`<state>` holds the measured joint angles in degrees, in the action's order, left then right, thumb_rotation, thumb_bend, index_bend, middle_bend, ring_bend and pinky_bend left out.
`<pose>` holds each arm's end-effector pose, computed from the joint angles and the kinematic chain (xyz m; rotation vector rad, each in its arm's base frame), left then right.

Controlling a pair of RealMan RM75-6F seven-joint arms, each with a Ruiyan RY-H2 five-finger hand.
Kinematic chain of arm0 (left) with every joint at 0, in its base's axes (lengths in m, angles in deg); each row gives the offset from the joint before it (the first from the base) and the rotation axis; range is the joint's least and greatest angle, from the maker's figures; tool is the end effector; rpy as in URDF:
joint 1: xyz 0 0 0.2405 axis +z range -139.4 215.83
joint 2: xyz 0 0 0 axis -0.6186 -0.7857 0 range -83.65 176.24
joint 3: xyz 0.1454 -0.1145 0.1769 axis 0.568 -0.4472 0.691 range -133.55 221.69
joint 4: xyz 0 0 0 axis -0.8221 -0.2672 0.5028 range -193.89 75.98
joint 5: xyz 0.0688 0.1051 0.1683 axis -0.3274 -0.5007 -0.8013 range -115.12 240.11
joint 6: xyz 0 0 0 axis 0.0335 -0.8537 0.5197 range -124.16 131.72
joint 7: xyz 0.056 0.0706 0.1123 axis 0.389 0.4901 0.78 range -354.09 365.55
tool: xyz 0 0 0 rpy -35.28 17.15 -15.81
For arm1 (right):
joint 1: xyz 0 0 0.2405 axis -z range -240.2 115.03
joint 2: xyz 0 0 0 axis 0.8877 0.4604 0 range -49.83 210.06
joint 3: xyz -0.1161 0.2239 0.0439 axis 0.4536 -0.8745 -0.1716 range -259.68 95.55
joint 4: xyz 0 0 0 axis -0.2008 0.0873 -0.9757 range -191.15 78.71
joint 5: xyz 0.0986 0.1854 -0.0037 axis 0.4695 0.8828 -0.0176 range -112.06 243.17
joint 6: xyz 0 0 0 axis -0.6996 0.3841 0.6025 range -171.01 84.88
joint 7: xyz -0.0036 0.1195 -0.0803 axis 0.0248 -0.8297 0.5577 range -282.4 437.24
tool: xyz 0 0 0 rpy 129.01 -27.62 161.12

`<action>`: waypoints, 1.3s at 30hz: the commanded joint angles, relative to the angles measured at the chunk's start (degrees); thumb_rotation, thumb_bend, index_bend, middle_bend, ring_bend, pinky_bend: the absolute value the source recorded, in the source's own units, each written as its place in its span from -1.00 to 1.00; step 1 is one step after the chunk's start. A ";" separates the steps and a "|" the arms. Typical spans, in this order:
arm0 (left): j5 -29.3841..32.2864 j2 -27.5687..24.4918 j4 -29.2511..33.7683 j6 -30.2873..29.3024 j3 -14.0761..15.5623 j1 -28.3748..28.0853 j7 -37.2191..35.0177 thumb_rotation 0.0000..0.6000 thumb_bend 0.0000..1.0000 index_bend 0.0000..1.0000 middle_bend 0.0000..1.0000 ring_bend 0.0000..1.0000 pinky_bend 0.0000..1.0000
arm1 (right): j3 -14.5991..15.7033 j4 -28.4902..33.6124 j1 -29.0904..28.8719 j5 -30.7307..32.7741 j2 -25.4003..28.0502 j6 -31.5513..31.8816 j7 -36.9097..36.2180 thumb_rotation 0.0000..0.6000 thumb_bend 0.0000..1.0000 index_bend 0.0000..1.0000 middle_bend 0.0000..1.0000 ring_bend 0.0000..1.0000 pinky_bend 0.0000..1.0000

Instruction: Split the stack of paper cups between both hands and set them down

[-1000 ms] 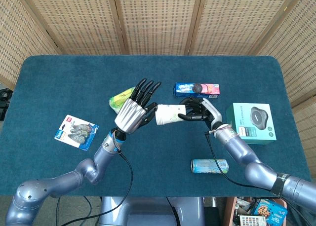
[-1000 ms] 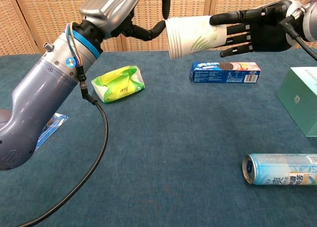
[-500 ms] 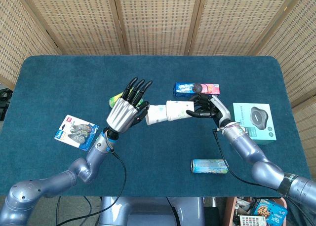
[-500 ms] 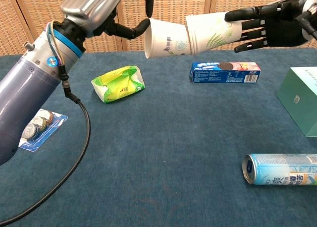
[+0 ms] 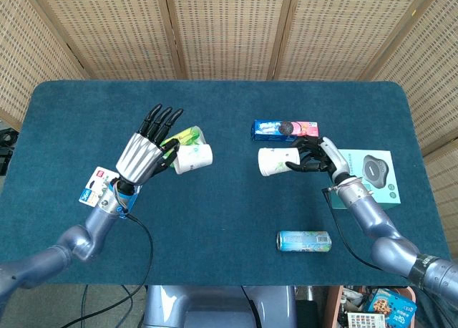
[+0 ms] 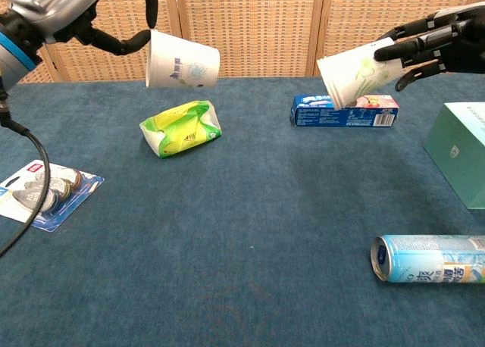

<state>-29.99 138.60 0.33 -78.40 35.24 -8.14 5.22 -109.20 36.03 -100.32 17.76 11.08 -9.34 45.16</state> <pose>-0.1247 0.3794 0.0496 -1.7351 -0.2690 -1.4262 -0.1702 -0.3896 0.0962 1.1131 -2.0095 1.3428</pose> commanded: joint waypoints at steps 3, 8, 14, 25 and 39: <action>4.97 -15.79 18.05 16.08 4.64 1.32 7.29 1.00 0.05 0.36 -1.00 -1.00 -1.00 | 6.22 -2.09 -0.33 -7.90 -2.98 8.32 11.31 1.00 0.03 0.09 0.15 -0.13 0.11; 11.24 -20.64 23.82 26.09 5.20 0.12 12.85 1.00 0.07 0.36 -1.00 -1.00 -1.00 | 10.66 -5.46 -0.33 -14.28 -5.73 13.62 19.71 1.00 0.03 0.09 0.15 -0.13 0.11; 20.95 -21.31 26.41 34.90 5.04 -2.24 23.38 1.00 0.08 0.36 -1.00 -1.00 -1.00 | 14.59 -8.99 0.34 -20.70 -8.25 18.52 26.06 1.00 0.03 0.09 0.15 -0.13 0.11; 32.15 -18.15 26.86 36.04 3.70 -3.97 31.65 1.00 -0.23 -1.00 -1.00 -1.00 -1.00 | 19.93 -12.25 1.03 -26.86 -7.85 20.97 37.57 1.00 -0.78 -0.84 -0.82 -0.80 -0.47; 29.67 -25.40 36.49 24.47 0.82 2.98 21.09 1.00 -0.30 -1.00 -1.00 -1.00 -1.00 | 21.86 -1.25 8.48 -32.48 -0.80 34.86 41.68 1.00 -1.00 -1.00 -1.00 -1.00 -0.91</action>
<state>0.46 115.29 34.58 -51.32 36.56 -7.53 28.88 -88.36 33.26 -93.96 -12.34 8.64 22.50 87.20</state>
